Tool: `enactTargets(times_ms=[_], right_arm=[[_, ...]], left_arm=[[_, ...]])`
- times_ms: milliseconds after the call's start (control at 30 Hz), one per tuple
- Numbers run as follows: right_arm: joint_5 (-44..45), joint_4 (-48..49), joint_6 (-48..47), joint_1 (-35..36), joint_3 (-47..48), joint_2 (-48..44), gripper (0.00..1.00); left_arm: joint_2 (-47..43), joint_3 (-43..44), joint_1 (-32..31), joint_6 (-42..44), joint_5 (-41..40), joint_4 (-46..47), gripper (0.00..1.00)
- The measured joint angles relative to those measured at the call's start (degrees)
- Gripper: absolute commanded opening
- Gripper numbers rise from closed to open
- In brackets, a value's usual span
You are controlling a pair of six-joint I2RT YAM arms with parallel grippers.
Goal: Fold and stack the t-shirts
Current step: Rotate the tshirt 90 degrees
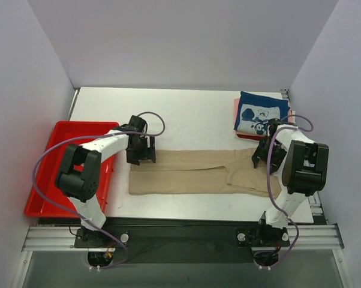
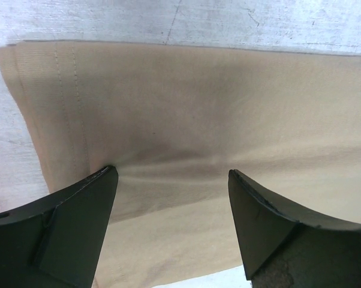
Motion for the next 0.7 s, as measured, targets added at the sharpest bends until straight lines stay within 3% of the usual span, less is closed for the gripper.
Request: enactTargets(times_ms=[367,533,700], right_arm=[[-0.59,-2.4,0.55,1.53,3.23,-6.34,0.61],[-1.14,-2.73,1.44,3.3,5.4,-7.3,0.61],[-1.09,-2.36,1.46,5.11,6.73,-1.01,0.61]], left_arm=[[-4.55,2.51,-2.49,1.73,-0.39,-4.37,0.86],[-3.87,3.34,-3.85,1.68,3.74,0.09,0.86],[3.17,3.76,-4.59,1.29,7.5,6.21,0.86]])
